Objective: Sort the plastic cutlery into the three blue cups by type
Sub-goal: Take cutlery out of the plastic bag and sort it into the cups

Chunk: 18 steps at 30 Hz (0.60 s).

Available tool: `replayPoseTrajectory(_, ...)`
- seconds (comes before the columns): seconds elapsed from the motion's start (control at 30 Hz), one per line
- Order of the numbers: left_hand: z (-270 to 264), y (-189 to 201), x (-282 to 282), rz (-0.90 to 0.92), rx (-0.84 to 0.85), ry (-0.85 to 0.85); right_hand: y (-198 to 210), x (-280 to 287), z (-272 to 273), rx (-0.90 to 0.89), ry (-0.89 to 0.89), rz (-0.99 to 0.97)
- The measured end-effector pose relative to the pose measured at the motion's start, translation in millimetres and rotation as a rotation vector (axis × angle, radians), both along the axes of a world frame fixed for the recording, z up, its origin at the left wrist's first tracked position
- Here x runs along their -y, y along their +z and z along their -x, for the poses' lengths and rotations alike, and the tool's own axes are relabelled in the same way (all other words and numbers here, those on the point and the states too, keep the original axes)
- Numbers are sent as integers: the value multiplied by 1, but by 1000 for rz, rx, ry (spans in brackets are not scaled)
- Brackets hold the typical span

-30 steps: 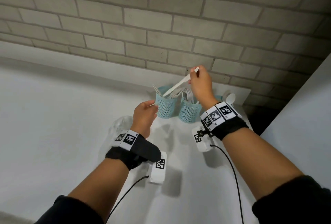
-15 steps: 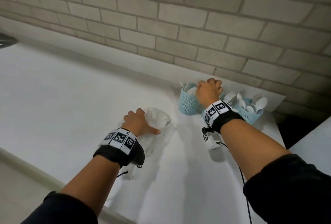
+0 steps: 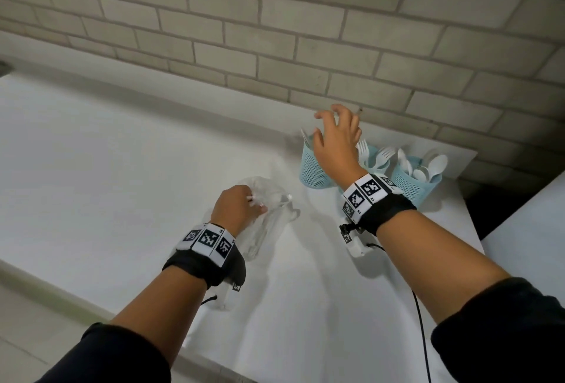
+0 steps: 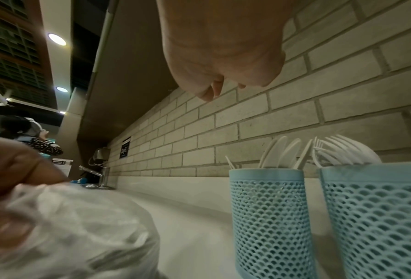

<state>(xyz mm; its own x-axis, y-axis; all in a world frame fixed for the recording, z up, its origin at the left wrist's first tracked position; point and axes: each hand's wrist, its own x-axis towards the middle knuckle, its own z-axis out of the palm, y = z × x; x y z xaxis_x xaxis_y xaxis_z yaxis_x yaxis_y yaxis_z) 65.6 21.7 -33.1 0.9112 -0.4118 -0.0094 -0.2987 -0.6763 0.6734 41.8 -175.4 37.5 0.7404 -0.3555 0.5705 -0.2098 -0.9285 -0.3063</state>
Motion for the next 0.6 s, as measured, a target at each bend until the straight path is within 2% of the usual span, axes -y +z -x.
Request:
replayPoseTrajectory(0.23, -7, 16, 11, 334, -96, -153, -5, -1, 22, -51, 184, -76)
replayPoseTrajectory(0.37, 5, 28, 32, 417, -138, -308, 2, 7, 45, -310, 375, -360)
replayPoseTrajectory(0.4, 9, 30, 39, 417, -142, -352, 4, 9, 52, -388, 385, -426)
replayPoseTrajectory(0.47, 15, 34, 56, 404, -159, -427, 10, 15, 66, -502, 352, -436)
replayPoseTrajectory(0.6, 27, 36, 90, 334, -167, -549, 21, 32, 96, -589, 219, -443)
